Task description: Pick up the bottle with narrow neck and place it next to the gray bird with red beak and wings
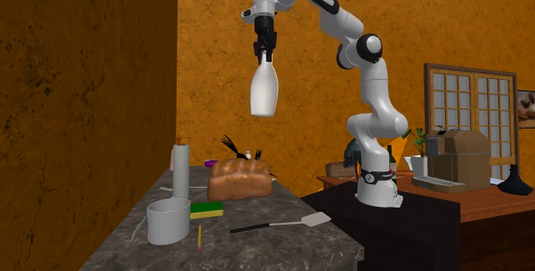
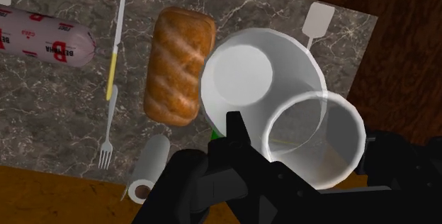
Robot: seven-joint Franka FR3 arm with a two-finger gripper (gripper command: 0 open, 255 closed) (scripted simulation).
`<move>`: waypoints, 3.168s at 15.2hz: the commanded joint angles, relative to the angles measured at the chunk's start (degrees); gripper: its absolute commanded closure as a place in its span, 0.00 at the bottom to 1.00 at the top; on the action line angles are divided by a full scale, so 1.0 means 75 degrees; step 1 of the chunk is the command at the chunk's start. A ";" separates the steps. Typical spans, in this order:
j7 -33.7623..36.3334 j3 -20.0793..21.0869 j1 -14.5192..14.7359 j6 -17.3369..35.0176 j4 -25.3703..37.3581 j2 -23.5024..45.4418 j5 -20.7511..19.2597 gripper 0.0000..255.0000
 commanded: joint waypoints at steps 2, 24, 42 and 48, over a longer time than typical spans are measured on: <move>-0.0618 -0.0295 -0.0295 0.0027 -0.0086 -0.0074 -0.0045 1.00; -0.5531 -0.2361 -0.4487 -0.1201 0.3965 0.3108 0.2041 1.00; -0.4957 -0.2284 -0.2760 0.1937 -0.1115 0.0891 0.0450 1.00; -0.4830 -0.2231 -0.2638 0.2648 -0.2060 0.0601 0.0271 1.00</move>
